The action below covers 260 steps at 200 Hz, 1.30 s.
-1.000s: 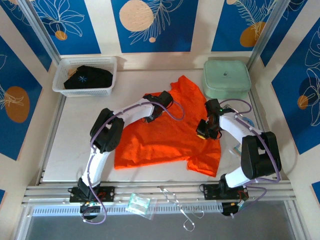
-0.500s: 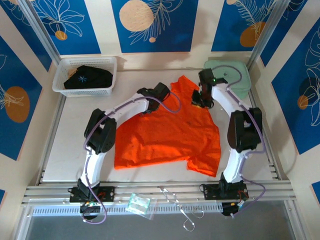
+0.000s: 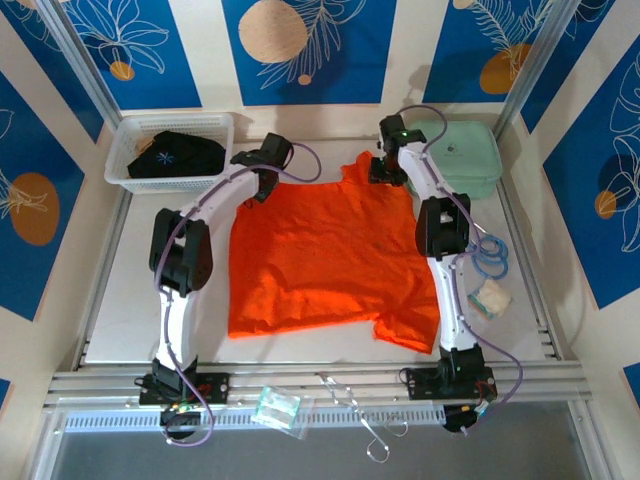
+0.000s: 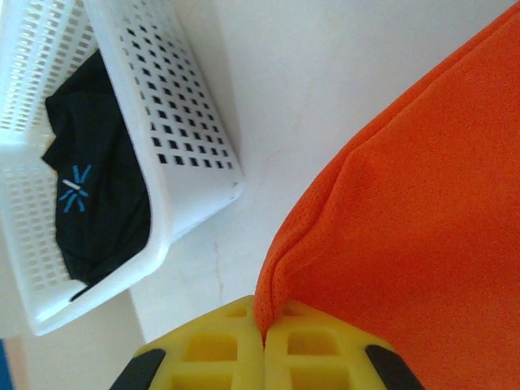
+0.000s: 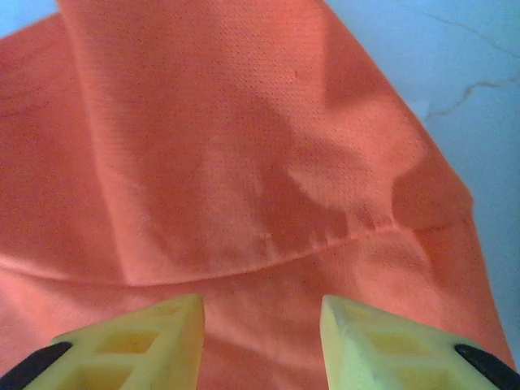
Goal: Fold and stack the t-shirts
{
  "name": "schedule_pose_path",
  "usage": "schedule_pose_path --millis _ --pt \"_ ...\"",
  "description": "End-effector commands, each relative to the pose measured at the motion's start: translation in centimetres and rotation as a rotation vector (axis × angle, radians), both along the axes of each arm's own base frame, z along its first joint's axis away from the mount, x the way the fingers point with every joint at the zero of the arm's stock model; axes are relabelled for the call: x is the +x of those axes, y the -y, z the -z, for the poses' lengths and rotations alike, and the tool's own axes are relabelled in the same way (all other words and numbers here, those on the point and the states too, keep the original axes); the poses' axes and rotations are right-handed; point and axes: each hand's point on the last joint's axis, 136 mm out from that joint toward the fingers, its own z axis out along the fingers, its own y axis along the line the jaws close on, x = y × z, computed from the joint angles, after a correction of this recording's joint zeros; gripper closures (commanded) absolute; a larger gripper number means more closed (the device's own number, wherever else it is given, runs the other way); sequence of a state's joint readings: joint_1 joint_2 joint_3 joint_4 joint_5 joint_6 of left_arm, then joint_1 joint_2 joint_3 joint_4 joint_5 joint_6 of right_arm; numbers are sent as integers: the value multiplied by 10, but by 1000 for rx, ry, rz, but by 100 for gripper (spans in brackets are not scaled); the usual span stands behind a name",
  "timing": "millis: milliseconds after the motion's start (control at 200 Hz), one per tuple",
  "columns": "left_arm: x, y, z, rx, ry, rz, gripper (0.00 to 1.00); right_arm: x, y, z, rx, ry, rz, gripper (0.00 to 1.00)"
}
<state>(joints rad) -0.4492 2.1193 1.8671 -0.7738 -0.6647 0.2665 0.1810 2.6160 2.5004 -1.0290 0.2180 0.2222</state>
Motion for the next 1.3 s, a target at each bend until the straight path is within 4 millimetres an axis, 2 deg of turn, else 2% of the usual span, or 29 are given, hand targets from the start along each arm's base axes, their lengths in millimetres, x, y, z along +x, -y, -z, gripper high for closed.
schedule_pose_path --millis 0,165,270,360,475,635,705,781,866,1111,1201,1296 --pt "2 14 -7 -113 33 -5 100 -14 5 9 -15 -83 -19 59" --pt "-6 17 0 -175 28 -33 100 -45 -2 28 23 -207 21 70" --pt "-13 17 3 -212 26 -58 100 -70 -10 31 46 -254 42 84" --pt "-19 17 4 -247 34 -69 100 -83 -15 29 59 -251 48 100" --pt "-23 17 7 -265 32 -79 100 -86 -16 12 43 -216 44 100" --pt "-26 13 10 -254 34 -96 100 -84 -16 -40 22 -116 41 100" --pt "-27 11 9 -253 42 -101 100 -92 -20 -58 8 -84 38 100" --pt "-28 10 11 -250 45 -106 100 -108 -26 -66 -5 -80 41 100" --pt "-30 8 13 -245 43 -110 100 -131 -38 -61 -4 -94 61 100" --pt "-34 4 21 -232 36 -115 100 -211 -92 -4 30 -233 142 100" --pt "-37 3 22 -228 35 -113 100 -230 -105 2 31 -255 153 89" --pt "-39 1 23 -223 35 -110 100 -231 -104 -16 19 -222 151 71"
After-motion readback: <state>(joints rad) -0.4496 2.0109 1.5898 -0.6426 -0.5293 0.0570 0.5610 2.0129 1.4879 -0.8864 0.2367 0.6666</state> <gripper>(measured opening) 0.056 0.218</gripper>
